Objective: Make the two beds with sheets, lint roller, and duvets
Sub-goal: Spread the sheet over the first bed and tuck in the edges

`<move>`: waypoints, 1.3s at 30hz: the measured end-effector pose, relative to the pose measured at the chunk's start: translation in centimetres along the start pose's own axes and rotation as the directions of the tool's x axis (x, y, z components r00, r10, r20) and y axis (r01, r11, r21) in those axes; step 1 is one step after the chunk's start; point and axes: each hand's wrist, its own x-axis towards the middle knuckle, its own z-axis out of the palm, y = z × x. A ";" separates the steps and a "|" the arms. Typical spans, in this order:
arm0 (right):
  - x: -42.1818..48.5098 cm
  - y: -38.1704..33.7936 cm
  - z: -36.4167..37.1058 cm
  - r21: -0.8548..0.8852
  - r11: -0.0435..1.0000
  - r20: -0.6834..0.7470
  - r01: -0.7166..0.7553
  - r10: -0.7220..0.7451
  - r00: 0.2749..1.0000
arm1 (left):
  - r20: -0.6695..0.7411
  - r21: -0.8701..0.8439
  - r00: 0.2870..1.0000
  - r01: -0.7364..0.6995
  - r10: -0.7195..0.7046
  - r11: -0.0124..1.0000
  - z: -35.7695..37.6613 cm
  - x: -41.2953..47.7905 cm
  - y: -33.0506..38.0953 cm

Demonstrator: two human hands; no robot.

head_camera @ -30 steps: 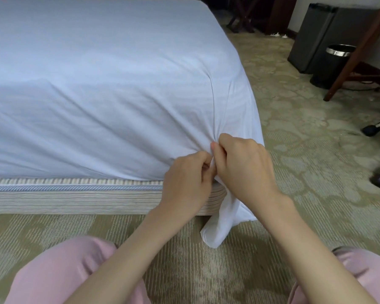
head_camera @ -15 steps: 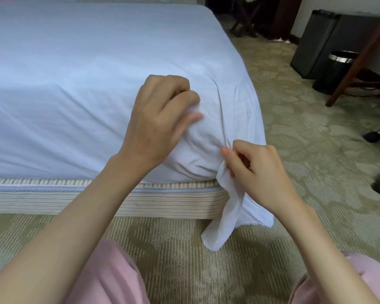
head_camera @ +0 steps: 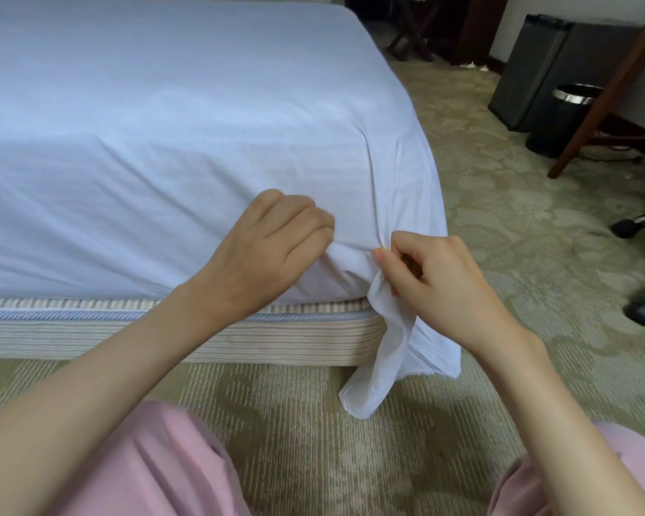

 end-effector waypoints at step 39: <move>0.4 0.8 0.0 0.509 0.776 0.439 -0.371 0.137 0.888 | 0.488 -0.359 0.334 0.919 -0.806 0.163 2.5 -3.7 8.7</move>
